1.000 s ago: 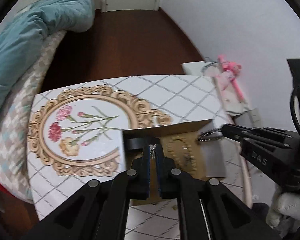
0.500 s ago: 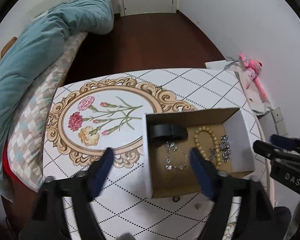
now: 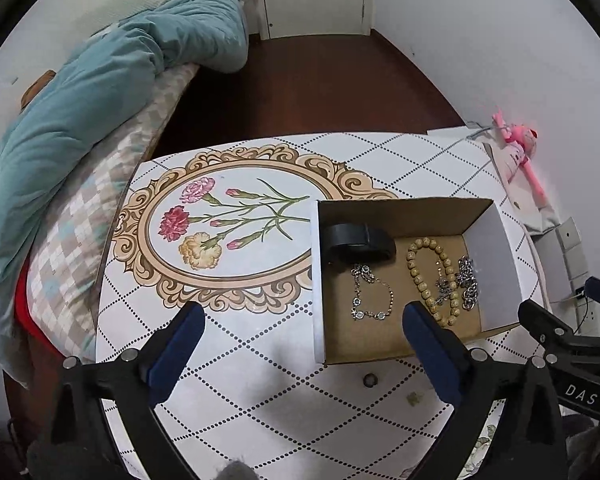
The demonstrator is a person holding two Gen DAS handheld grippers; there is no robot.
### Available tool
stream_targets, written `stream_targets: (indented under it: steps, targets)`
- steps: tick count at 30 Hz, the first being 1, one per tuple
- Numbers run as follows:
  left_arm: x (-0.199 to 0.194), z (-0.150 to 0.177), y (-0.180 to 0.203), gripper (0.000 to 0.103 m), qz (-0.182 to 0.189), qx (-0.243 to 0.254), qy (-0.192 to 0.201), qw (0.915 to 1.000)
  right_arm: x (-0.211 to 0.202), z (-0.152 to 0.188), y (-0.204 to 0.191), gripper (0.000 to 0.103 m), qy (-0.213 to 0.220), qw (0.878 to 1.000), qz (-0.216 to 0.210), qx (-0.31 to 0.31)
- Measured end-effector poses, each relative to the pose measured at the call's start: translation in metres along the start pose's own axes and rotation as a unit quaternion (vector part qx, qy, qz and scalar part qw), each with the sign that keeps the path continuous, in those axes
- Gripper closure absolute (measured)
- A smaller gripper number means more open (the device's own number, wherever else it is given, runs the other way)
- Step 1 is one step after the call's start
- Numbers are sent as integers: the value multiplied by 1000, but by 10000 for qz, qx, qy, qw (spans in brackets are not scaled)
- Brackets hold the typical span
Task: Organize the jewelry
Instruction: 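Lift both tools out of the box toward the remaining rings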
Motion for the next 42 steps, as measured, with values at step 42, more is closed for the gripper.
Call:
stream_targets:
  steps: [42]
  targets:
    - [-96,51,-10,2,-152,-104,761,9969,-130,69,9,0,1153,9919,-255,465]
Point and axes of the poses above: each gripper's, at about its wrist camera, not at the fingertips, and x roughly the way its jaws point, y to its right, z to its underside, the point moved 5 cm from there along x, roughly the way its jaws point, and after that the axes turned 1 degree about -z, right-handed, at the moved point
